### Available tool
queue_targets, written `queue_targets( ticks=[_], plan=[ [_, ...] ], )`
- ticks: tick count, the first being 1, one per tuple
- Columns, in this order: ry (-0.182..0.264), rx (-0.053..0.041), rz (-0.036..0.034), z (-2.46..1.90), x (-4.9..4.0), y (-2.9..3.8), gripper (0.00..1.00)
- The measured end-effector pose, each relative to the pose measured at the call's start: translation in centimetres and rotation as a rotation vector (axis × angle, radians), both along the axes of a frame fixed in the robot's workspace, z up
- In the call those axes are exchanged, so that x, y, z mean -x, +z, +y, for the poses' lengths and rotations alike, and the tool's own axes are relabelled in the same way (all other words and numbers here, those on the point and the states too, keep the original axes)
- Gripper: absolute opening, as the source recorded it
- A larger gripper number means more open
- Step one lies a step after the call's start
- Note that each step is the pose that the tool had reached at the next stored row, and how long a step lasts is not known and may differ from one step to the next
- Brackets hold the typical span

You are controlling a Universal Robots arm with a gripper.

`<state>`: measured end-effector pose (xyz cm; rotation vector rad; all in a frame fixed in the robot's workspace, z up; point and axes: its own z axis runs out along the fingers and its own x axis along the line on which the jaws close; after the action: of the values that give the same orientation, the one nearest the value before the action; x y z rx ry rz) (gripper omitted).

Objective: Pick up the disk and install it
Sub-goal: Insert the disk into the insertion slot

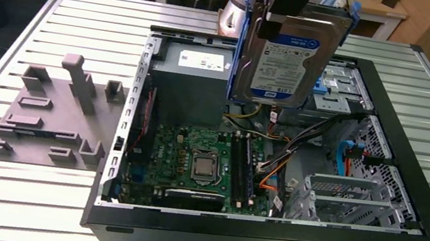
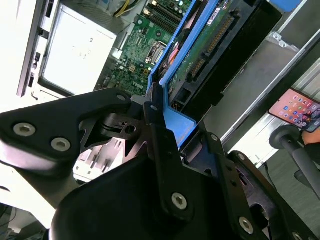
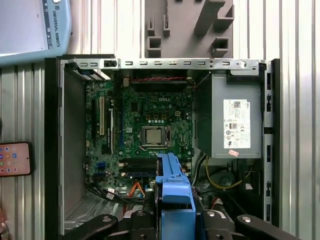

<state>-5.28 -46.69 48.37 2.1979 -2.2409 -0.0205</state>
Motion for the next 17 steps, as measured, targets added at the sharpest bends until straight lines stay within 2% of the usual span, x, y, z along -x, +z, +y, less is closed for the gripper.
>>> queue_targets(
  ticks=[4, 6, 10, 13, 15, 17],
  plan=[
    [0.000, 0.0000, 0.0000, -1.05, 0.00, -0.10, 0.36],
    [0.000, -0.0001, -0.0001, -1.38, -0.05, -0.15, 0.36],
    [0.000, -0.0001, -0.0001, -1.50, -0.79, -0.19, 0.36],
    [0.000, 0.0001, 0.0000, -1.56, -0.96, -0.23, 0.36],
    [0.000, 0.0000, 0.0000, -1.79, -0.96, -0.29, 0.36],
    [0.000, 0.0001, 0.0000, -2.27, -0.96, -0.36, 0.36]
  ],
)
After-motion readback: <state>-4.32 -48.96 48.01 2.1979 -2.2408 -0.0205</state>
